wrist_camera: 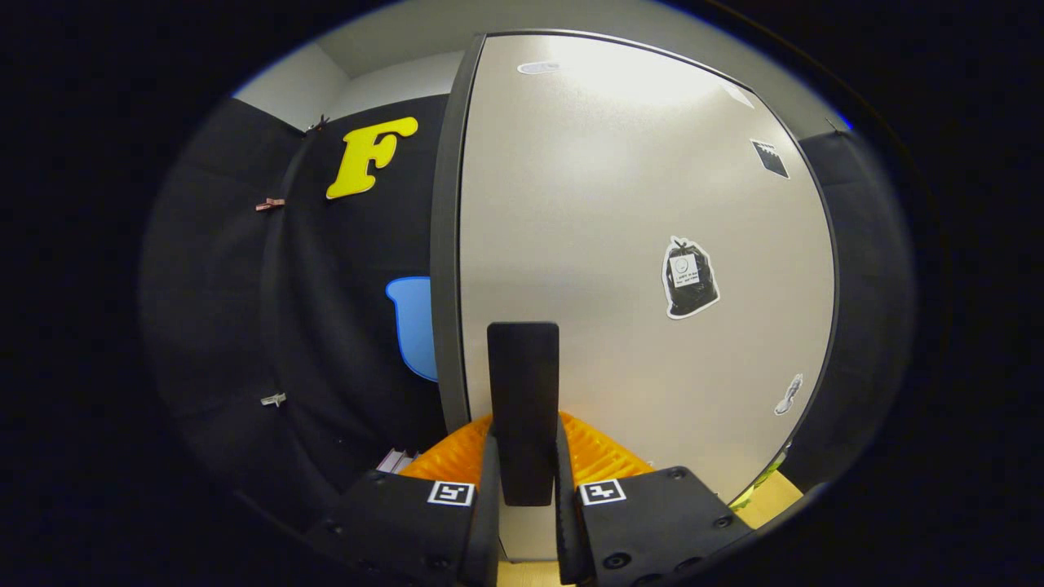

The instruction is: Open the shoe cabinet door, grab the shoes and put them into the shoe cabinet, then close the shoe cabinet door.

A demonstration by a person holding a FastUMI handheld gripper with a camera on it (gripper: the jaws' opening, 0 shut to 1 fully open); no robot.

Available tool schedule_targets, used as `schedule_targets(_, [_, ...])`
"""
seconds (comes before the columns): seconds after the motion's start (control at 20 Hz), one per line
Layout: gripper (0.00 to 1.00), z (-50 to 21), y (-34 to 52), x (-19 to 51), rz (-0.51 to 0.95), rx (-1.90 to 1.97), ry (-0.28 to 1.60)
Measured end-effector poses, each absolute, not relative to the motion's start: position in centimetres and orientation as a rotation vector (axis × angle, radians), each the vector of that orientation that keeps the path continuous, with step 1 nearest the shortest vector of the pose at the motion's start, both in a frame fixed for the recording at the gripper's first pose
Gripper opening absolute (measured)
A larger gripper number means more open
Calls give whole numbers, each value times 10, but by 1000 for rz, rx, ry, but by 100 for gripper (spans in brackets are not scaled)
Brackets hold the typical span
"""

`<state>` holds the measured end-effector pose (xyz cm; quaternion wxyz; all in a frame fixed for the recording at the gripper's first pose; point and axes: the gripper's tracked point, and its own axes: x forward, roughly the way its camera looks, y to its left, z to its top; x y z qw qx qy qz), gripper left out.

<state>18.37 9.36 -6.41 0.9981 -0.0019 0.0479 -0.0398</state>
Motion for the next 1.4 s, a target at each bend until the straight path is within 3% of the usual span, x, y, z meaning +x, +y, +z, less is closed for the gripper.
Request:
schedule_targets(0.05, [21, -65, 93, 183, -76, 2, 106])
schedule_targets(1.05, [21, -45, 69, 69, 28, 17, 109])
schedule_targets(1.4, [21, -36, 36, 20, 145, 22, 117])
